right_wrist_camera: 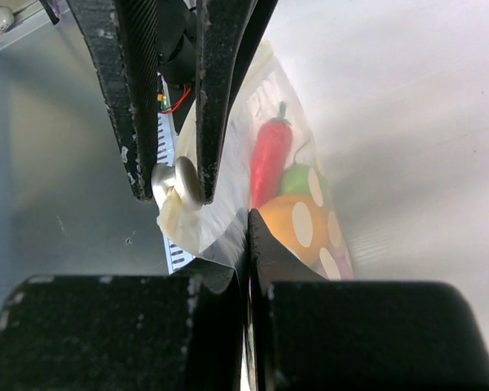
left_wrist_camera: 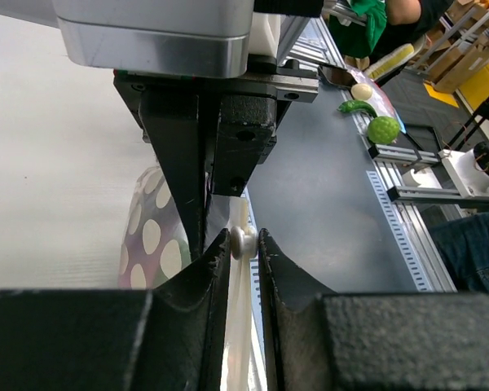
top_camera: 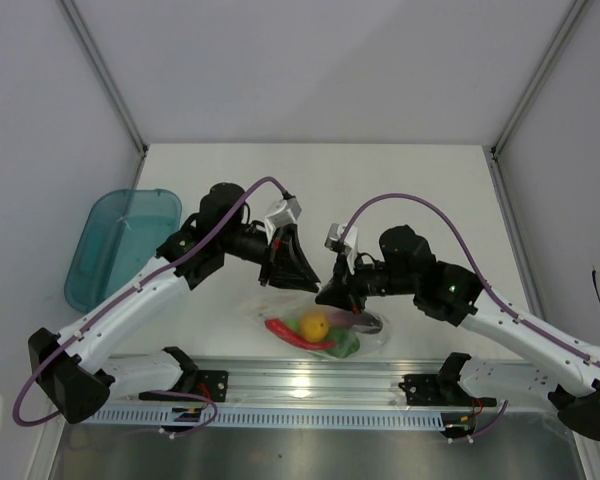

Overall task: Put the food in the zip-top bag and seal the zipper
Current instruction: Zip the zipper food storage bag at the center of the board.

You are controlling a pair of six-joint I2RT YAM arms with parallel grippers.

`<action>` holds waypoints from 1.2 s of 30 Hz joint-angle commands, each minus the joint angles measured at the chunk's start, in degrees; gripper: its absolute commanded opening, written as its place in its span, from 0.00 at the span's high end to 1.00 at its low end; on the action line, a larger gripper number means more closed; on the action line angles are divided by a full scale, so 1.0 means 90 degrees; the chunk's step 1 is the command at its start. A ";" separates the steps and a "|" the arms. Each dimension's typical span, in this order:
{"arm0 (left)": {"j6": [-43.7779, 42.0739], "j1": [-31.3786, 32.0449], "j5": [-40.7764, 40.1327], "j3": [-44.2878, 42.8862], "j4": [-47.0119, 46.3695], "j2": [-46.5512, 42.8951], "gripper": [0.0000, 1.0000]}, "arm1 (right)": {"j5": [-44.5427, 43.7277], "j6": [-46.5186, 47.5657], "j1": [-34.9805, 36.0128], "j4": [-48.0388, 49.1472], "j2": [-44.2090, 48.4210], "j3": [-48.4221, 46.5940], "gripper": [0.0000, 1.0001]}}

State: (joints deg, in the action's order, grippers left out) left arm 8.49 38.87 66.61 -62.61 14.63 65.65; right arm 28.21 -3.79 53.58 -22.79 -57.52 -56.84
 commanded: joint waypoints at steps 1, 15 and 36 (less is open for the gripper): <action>0.0150 -0.0032 0.0354 0.0013 -0.0239 0.0020 0.78 | -0.0175 0.0119 0.0023 0.0042 0.0150 -0.0325 1.00; -0.0103 -0.0032 -0.0788 -0.0016 0.0054 -0.0155 0.49 | -0.0243 0.0040 0.0140 0.0129 -0.0006 -0.0393 1.00; -0.0338 -0.0003 -0.1288 0.0092 0.0151 -0.0497 0.71 | -0.0439 -0.0038 0.0228 0.0090 -0.0152 -0.0550 1.00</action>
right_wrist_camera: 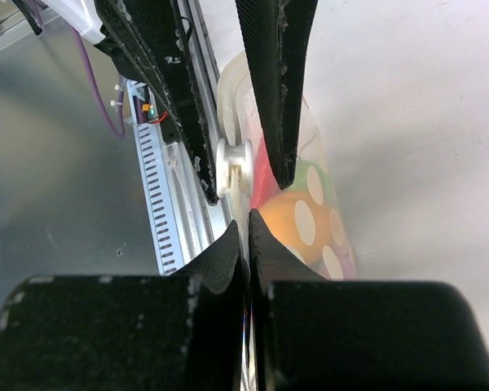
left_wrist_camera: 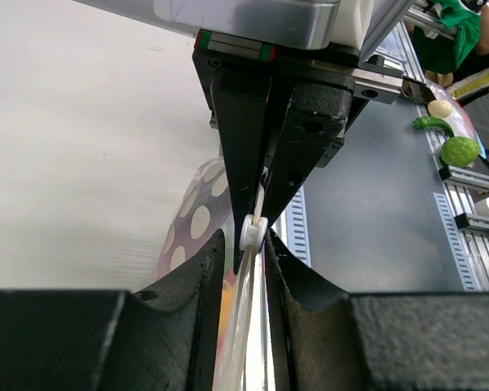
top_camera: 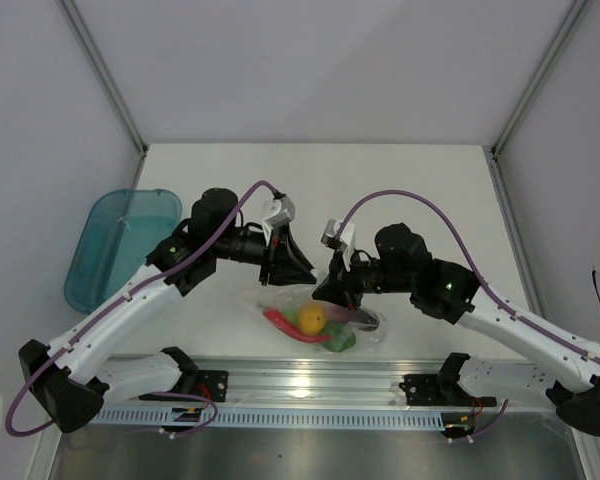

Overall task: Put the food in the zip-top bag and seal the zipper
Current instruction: Zip the zipper food storage bag at the center of the board.

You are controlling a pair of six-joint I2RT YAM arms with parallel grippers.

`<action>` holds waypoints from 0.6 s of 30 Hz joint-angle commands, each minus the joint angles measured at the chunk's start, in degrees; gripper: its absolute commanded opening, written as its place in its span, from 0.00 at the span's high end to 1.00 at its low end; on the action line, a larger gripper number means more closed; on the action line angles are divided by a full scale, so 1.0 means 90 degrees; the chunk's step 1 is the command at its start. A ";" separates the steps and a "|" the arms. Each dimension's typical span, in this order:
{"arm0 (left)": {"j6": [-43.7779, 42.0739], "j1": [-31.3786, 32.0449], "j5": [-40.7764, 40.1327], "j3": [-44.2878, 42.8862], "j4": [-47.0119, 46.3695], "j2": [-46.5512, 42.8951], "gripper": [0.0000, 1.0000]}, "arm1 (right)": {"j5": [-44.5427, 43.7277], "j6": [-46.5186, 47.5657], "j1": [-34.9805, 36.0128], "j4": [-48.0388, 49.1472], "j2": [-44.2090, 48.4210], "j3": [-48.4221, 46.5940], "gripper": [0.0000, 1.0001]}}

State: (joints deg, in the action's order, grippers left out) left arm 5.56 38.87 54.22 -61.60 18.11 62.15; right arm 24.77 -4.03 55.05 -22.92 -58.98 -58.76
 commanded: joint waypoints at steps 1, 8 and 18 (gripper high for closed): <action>-0.0013 -0.0003 0.0099 -0.0030 -0.0225 -0.0080 0.71 | -0.0067 -0.0021 0.0065 0.0105 0.0010 -0.0346 1.00; 0.0085 -0.0003 0.0138 -0.0040 -0.0313 -0.0070 0.73 | -0.0097 -0.0001 0.0085 0.0056 0.0010 -0.0346 1.00; 0.0144 -0.0003 0.0275 -0.0069 -0.0293 -0.0089 0.99 | -0.0194 -0.0011 0.0104 0.0114 -0.0029 -0.0317 1.00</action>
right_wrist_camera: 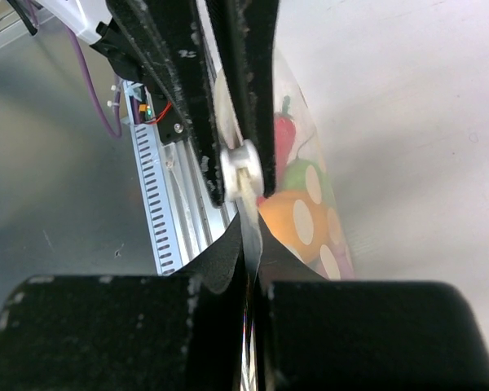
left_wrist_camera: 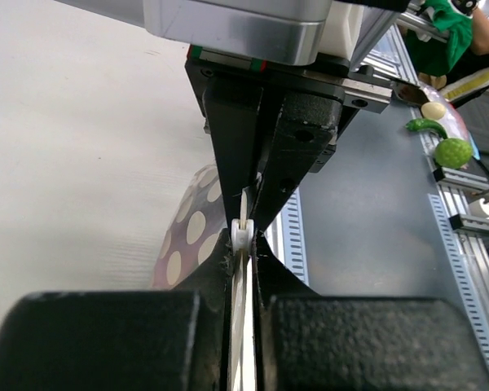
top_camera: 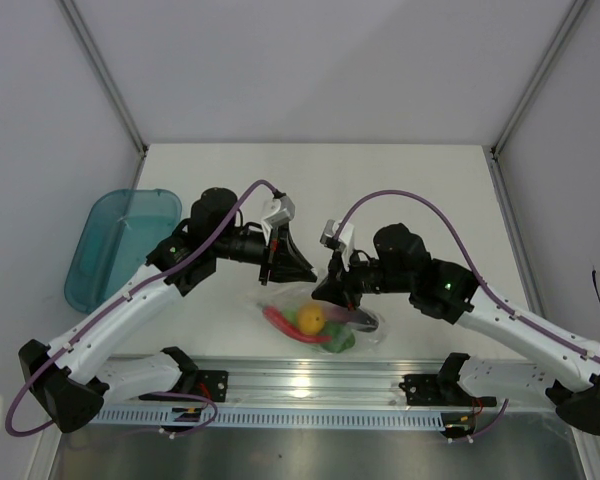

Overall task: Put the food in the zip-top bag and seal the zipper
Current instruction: Zip the zipper food storage bag at the center of the board.

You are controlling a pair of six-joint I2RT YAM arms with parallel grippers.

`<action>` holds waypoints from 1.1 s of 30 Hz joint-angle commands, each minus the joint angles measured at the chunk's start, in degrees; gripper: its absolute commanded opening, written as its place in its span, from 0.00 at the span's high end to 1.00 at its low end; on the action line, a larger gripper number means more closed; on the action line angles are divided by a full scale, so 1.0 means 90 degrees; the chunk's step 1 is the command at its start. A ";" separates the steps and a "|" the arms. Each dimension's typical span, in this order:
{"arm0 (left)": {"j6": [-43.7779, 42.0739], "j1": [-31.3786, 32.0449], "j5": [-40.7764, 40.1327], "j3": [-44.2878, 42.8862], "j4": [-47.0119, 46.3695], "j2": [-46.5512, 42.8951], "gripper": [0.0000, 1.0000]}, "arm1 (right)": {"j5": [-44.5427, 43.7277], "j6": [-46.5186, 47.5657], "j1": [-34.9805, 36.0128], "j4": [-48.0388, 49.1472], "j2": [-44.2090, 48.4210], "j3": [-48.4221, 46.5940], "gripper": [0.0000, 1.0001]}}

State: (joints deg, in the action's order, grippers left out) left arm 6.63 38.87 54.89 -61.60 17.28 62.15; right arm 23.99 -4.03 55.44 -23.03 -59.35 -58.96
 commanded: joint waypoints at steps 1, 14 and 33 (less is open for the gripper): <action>0.0015 -0.0003 0.0219 -0.0060 -0.0172 -0.0089 0.99 | -0.0126 -0.0021 0.0070 0.0146 0.0013 -0.0304 1.00; -0.0473 -0.0003 0.0112 -0.0030 0.0521 0.0008 0.99 | -0.0907 -0.0362 0.0051 0.0624 0.0657 -0.0217 1.00; -0.0669 -0.0042 -0.0054 0.0038 0.0824 -0.0226 1.00 | -0.0732 -0.1056 -0.0964 0.0781 0.1526 -0.0109 1.00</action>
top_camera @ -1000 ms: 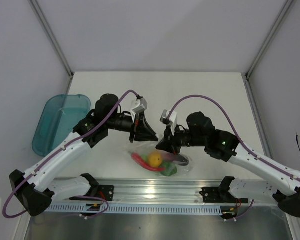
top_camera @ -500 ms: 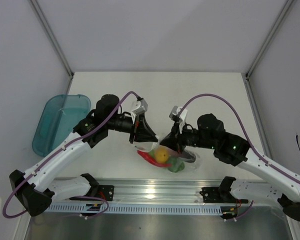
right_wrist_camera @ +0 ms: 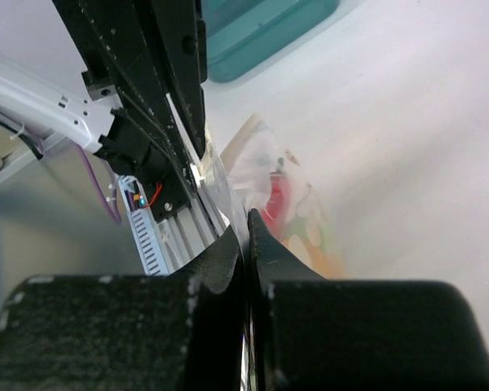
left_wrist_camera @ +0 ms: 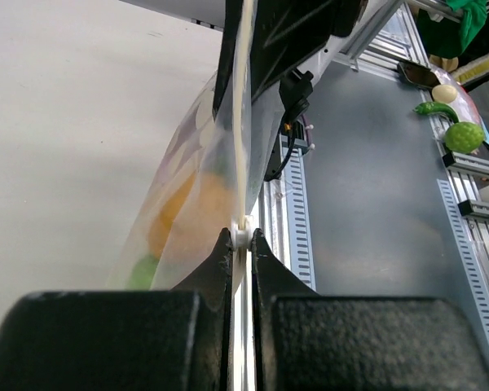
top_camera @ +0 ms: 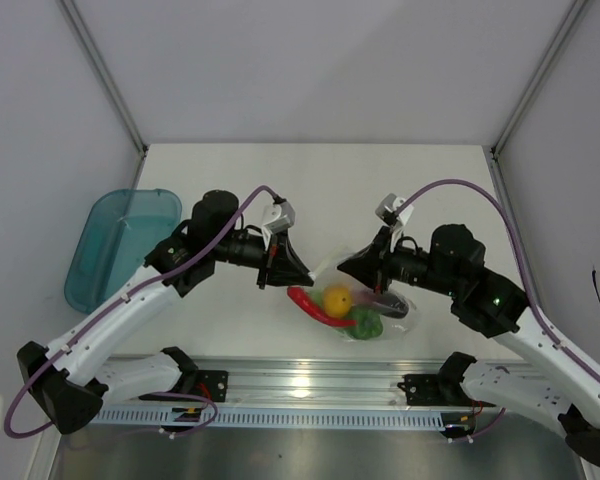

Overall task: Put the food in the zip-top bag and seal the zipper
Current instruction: Zip the zipper food storage bag at the center of the board.

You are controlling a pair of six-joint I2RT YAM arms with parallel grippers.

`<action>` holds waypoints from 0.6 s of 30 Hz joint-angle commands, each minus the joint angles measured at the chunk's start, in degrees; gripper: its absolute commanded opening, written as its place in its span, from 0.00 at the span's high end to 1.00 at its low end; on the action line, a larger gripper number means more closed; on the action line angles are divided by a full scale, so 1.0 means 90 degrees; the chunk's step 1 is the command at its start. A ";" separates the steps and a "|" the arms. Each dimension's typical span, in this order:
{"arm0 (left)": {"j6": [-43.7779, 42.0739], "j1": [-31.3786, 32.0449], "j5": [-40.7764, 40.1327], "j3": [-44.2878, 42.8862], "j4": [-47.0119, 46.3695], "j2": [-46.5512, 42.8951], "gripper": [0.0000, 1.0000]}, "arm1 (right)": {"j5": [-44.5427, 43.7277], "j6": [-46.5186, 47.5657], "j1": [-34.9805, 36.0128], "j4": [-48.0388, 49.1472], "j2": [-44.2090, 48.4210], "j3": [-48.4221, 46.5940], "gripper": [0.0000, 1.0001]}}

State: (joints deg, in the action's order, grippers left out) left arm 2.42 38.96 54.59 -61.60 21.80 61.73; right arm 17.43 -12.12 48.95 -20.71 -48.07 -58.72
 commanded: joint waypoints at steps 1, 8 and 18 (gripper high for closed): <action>-0.0219 -0.0052 -0.0030 0.0058 0.0341 -0.0170 0.99 | 0.0045 -0.0206 -0.0398 0.0524 0.0312 -0.0136 1.00; -0.0249 -0.0149 -0.0215 0.0126 0.0458 -0.0316 0.99 | 0.0026 -0.0333 -0.0828 0.0309 0.0478 -0.0175 1.00; -0.0249 -0.0364 -0.0372 0.0302 0.0663 -0.0639 0.99 | -0.0433 -0.0499 -0.1707 -0.0043 0.0605 -0.0302 1.00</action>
State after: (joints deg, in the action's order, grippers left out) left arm 1.02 36.75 51.11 -59.61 24.80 58.00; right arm 18.24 -15.92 36.51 -22.59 -44.03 -58.72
